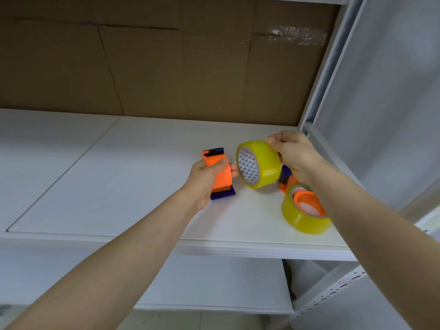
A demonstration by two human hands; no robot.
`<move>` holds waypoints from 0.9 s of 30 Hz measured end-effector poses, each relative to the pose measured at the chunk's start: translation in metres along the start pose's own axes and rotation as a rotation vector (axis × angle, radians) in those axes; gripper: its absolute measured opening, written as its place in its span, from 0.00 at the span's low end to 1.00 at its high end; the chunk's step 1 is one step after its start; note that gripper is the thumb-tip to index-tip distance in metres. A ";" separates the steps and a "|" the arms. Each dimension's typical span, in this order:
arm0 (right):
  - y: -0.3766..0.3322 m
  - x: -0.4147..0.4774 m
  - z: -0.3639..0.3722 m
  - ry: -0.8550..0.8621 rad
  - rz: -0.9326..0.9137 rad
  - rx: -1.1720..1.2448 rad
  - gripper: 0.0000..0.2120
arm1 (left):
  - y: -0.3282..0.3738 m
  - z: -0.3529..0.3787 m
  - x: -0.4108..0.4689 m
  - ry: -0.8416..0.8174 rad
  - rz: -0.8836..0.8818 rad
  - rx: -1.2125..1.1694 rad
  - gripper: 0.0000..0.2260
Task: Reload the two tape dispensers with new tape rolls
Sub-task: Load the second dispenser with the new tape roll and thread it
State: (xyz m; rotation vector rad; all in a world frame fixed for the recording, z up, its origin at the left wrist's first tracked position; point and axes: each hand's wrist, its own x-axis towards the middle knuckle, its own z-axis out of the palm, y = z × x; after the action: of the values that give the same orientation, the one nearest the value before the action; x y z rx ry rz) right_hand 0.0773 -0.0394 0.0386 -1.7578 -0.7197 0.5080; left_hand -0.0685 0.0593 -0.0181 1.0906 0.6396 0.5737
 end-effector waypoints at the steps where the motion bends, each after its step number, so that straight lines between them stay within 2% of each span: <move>1: -0.001 -0.001 -0.003 -0.057 -0.008 0.024 0.08 | 0.001 0.000 0.000 0.012 -0.003 0.005 0.01; 4: -0.005 -0.007 -0.009 -0.255 0.015 0.191 0.07 | 0.003 0.000 -0.001 0.024 0.003 0.000 0.02; 8: -0.002 -0.006 -0.021 -0.310 0.074 0.369 0.07 | 0.007 0.001 -0.001 0.061 0.025 -0.011 0.05; 11: 0.000 -0.009 -0.029 -0.446 0.103 0.440 0.08 | 0.014 -0.003 -0.001 0.032 -0.023 -0.100 0.12; 13: 0.000 -0.011 -0.026 -0.553 0.099 0.503 0.08 | 0.020 -0.004 -0.005 -0.148 -0.067 -0.068 0.16; 16: -0.001 -0.012 -0.015 -0.615 0.067 0.504 0.07 | 0.019 -0.001 -0.013 -0.529 -0.058 -0.016 0.25; 18: -0.002 -0.008 -0.011 -0.597 0.070 0.463 0.06 | 0.017 0.001 -0.015 -0.657 -0.063 -0.042 0.28; 20: -0.002 -0.004 -0.012 -0.568 0.061 0.400 0.05 | 0.017 0.000 -0.015 -0.659 -0.068 -0.052 0.27; 23: 0.001 -0.001 -0.009 -0.514 0.026 0.386 0.04 | 0.020 0.001 -0.015 -0.548 -0.040 -0.013 0.27; 27: 0.005 0.000 -0.005 -0.166 -0.078 0.293 0.02 | 0.022 0.006 -0.018 -0.335 0.066 0.118 0.21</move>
State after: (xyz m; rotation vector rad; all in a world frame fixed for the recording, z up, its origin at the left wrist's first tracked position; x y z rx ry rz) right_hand 0.0816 -0.0438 0.0348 -1.4210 -0.7836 0.6762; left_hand -0.0790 0.0501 0.0078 1.2874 0.3497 0.4000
